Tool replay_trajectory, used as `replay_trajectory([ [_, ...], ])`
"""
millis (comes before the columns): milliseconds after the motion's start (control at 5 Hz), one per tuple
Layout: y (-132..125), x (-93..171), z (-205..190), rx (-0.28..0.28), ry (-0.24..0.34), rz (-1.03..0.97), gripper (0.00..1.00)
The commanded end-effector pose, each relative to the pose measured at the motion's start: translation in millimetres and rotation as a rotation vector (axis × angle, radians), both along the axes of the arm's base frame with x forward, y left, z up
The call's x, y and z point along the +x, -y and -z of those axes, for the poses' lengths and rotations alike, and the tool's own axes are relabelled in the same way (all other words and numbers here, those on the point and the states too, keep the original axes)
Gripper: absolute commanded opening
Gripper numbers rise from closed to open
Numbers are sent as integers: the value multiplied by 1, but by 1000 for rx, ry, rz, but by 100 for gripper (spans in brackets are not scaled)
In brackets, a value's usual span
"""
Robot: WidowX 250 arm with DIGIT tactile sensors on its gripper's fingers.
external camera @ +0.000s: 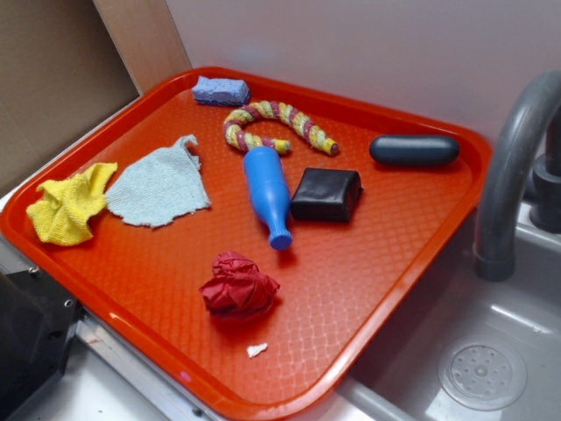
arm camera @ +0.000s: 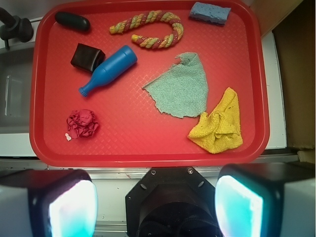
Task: Grab the blue cloth.
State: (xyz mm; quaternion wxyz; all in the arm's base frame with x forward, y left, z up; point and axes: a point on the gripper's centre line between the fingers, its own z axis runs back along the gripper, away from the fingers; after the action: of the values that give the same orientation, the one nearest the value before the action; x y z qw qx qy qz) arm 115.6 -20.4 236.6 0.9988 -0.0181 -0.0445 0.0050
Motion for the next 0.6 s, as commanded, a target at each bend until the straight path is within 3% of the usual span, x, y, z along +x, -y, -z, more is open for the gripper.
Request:
replay_trajectory([
  [0, 0, 0, 0, 0, 0, 0, 100],
  [200, -11, 50, 50, 51, -24, -18, 100],
  [400, -22, 96, 95, 75, 62, -13, 100],
])
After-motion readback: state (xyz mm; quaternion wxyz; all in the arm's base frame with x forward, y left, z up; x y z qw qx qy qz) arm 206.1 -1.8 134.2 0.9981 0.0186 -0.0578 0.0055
